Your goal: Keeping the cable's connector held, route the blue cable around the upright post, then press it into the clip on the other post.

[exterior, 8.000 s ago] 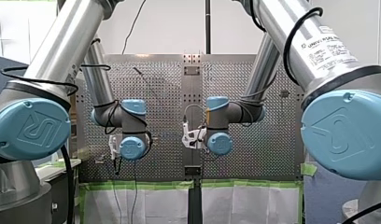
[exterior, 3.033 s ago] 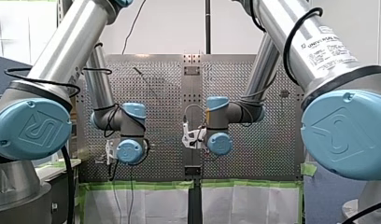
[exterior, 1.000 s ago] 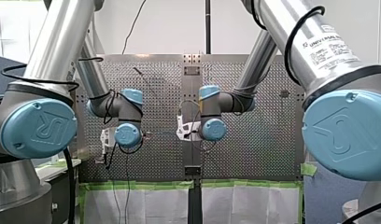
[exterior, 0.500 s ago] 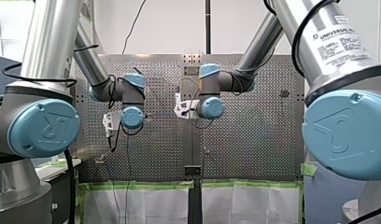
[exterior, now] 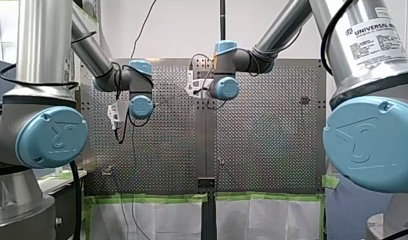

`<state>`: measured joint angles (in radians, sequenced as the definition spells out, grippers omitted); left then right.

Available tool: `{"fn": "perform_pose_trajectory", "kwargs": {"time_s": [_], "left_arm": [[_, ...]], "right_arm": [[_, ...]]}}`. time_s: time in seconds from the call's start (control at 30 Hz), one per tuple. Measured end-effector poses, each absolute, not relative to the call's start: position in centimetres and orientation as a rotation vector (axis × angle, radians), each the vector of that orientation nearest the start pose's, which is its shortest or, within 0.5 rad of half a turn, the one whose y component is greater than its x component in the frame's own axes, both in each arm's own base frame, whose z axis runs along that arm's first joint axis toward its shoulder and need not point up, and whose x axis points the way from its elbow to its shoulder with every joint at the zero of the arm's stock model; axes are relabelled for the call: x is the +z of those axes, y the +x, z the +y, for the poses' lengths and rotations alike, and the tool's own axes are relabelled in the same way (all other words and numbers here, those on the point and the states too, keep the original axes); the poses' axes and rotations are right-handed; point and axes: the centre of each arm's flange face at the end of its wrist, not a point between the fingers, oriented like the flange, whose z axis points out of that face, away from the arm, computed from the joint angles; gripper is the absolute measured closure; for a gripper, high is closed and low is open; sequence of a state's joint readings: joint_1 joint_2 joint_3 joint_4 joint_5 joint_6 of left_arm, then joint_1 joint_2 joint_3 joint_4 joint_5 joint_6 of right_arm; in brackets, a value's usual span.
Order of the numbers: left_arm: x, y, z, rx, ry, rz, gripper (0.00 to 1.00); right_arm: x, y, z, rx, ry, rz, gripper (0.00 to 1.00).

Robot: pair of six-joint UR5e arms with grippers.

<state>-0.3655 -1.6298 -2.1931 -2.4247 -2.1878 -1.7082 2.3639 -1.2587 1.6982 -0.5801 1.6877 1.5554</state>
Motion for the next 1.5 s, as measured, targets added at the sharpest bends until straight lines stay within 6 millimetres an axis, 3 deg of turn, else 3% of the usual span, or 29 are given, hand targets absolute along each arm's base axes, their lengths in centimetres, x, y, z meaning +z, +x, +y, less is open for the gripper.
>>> {"fn": "perform_pose_trajectory", "kwargs": {"time_s": [0.37,0.5,1.0,1.3,1.5], "left_arm": [[30.6,37.5,-21.1,0.045,-0.366,1.427,1.00],[33.7,37.8,-20.8,0.027,-0.381,1.388,1.00],[43.8,37.7,-19.6,-0.053,-0.385,1.272,1.00],[46.7,38.7,-18.6,-0.044,-0.385,1.264,1.00],[47.1,40.3,-17.8,-0.021,-0.390,1.287,1.00]], "right_arm": [[35.2,52.0,-34.5,1.828,1.524,-0.713,1.00],[36.1,52.2,-34.9,1.841,1.521,-0.703,1.00],[40.7,53.2,-36.6,1.930,1.469,-0.672,1.00],[44.1,54.2,-37.0,2.035,1.433,-0.627,1.00],[45.8,54.9,-37.5,2.086,1.407,-0.610,1.00]]}}
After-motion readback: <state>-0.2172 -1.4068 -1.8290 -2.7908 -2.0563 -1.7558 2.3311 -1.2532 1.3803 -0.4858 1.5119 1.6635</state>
